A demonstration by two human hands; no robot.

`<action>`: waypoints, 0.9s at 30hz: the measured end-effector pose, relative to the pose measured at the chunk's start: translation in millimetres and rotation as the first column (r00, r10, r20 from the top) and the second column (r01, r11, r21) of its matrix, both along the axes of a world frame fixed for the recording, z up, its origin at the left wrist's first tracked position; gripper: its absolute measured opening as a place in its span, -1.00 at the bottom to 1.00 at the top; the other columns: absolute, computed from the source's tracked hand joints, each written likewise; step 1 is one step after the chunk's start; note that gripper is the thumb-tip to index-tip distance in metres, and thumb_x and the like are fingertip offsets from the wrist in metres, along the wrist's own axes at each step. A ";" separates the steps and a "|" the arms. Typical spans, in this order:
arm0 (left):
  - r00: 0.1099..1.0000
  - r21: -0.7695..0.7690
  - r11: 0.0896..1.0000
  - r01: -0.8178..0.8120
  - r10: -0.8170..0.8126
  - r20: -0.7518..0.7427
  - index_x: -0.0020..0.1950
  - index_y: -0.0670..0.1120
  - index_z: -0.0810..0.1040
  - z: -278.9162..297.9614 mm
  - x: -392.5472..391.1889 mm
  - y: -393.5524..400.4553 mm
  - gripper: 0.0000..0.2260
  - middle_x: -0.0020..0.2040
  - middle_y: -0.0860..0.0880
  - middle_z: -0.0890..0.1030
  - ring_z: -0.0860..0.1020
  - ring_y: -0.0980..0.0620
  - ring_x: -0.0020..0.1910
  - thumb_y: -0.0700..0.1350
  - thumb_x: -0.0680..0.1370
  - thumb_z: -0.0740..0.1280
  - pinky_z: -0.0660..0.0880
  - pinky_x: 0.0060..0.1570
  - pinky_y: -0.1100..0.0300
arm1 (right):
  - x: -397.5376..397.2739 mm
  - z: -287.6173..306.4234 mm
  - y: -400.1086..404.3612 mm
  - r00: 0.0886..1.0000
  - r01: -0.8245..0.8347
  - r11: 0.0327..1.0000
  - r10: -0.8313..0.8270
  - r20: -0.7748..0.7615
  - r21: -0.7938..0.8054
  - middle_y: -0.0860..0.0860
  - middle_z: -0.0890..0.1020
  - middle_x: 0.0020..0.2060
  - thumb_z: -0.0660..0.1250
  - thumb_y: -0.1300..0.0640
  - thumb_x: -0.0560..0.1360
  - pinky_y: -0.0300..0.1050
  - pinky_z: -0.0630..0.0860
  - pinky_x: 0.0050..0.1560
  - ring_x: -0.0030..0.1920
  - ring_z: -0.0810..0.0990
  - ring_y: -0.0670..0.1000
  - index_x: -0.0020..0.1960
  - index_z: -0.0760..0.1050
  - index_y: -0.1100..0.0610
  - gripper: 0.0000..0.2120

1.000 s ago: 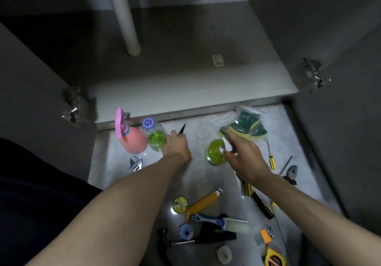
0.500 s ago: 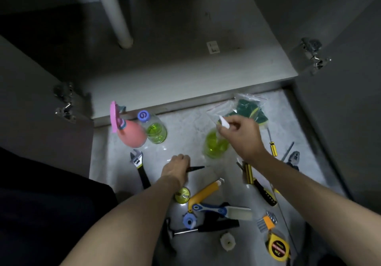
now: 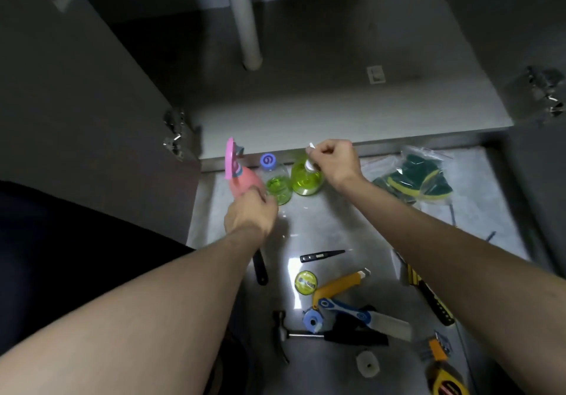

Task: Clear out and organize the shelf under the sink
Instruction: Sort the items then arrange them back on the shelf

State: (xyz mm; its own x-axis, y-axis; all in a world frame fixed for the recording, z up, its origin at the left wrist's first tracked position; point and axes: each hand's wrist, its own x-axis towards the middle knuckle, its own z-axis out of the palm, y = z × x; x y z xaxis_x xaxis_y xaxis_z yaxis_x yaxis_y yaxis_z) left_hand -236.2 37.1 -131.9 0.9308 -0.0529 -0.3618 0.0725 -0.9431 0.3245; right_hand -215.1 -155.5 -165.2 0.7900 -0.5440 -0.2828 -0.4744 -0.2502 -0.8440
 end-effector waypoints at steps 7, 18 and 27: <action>0.960 -0.235 0.949 -0.212 0.246 0.130 0.30 -0.05 0.44 35.2 47.8 -6.9 -0.67 0.26 -0.14 0.57 0.54 -0.21 0.19 0.05 0.59 0.23 0.42 0.07 0.07 | 5.5 -1.3 10.0 0.999 -0.014 0.976 0.004 0.047 0.216 0.08 0.57 -0.43 0.38 0.20 0.57 0.03 0.53 -0.13 -0.40 0.51 0.01 -0.28 0.60 0.17 -0.76; 0.992 -0.276 0.961 0.023 0.012 0.122 -0.15 0.01 0.56 23.0 74.7 -25.9 -0.88 -0.15 -0.06 0.66 0.55 -0.09 0.15 -0.11 0.47 0.49 0.33 0.42 0.02 | 4.2 -10.4 0.6 0.999 0.012 0.958 -0.021 0.027 0.285 0.15 0.57 -0.39 0.29 0.30 0.61 -0.12 0.48 -0.20 -0.48 0.48 -0.09 -0.11 0.62 0.38 -0.80; 0.988 -0.327 0.945 -0.026 0.074 0.134 0.05 -0.09 0.58 14.2 79.2 -28.3 -0.82 0.03 -0.08 0.63 0.58 -0.08 0.05 -0.08 0.51 0.47 0.46 0.12 0.17 | 10.7 -7.1 0.9 0.999 -0.014 0.941 -0.001 0.043 0.339 0.13 0.55 -0.35 0.25 0.39 0.62 -0.37 0.47 -0.39 -0.54 0.49 -0.20 -0.07 0.59 0.35 -0.84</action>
State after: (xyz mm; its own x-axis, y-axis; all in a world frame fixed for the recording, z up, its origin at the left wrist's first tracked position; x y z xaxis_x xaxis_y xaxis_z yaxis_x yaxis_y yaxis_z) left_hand -157.0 8.9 -117.7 0.9758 -0.0968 -0.1960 0.0472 -0.7821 0.6213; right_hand -204.4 -154.6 -172.3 0.8085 -0.4164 -0.4159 -0.4357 0.0515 -0.8986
